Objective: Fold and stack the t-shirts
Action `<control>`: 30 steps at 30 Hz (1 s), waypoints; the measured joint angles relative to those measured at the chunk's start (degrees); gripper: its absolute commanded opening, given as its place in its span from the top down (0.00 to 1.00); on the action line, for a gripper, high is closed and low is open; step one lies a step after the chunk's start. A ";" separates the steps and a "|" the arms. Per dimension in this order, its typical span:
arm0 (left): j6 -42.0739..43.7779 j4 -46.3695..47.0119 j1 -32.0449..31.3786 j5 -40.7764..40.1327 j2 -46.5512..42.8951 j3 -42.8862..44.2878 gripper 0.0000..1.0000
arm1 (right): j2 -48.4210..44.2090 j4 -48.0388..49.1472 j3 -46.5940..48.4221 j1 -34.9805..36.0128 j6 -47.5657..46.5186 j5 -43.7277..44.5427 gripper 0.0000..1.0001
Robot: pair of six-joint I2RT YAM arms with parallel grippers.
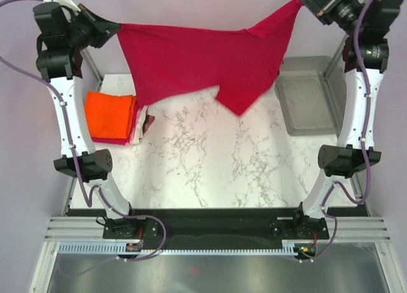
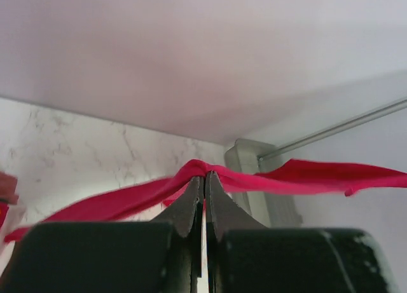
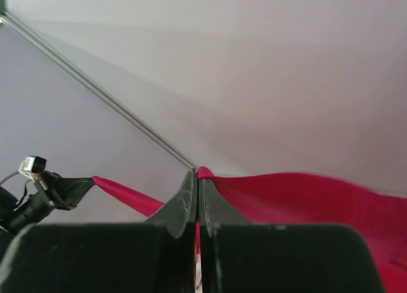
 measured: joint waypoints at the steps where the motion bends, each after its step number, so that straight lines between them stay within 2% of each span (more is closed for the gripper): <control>1: -0.81 1.75 1.51 2.01 0.07 0.13 0.98 | -0.31 2.84 0.31 -1.25 1.75 -1.44 1.00; 3: -1.64 4.35 3.19 5.20 0.15 -0.20 0.98 | -1.73 8.02 -1.29 -3.30 4.04 -3.74 1.00; 5: -1.77 8.22 3.26 7.69 -0.59 -4.00 0.98 | -5.09 11.47 -7.37 -3.89 4.79 -5.03 1.00; 9: -0.90 14.03 1.73 10.34 -3.85 -21.03 0.98 | -15.30 19.87 -30.47 -3.17 5.44 -6.97 1.00; 13: 1.77 15.65 -0.42 7.48 -4.48 -37.88 0.98 | -23.06 25.94 -55.08 -2.21 5.51 -7.63 1.00; 17: 2.62 16.90 -2.16 4.44 -5.57 -54.53 0.98 | -26.56 26.23 -71.56 -0.50 4.33 -6.60 1.00; 20: 2.62 16.90 -2.67 2.16 -9.64 -66.18 0.98 | -30.25 25.44 -80.78 1.18 2.64 -5.57 1.00; 30: 2.38 22.18 -2.51 -2.25 -37.66 -95.86 0.98 | -56.83 17.09 -105.18 2.10 -6.97 -1.79 1.00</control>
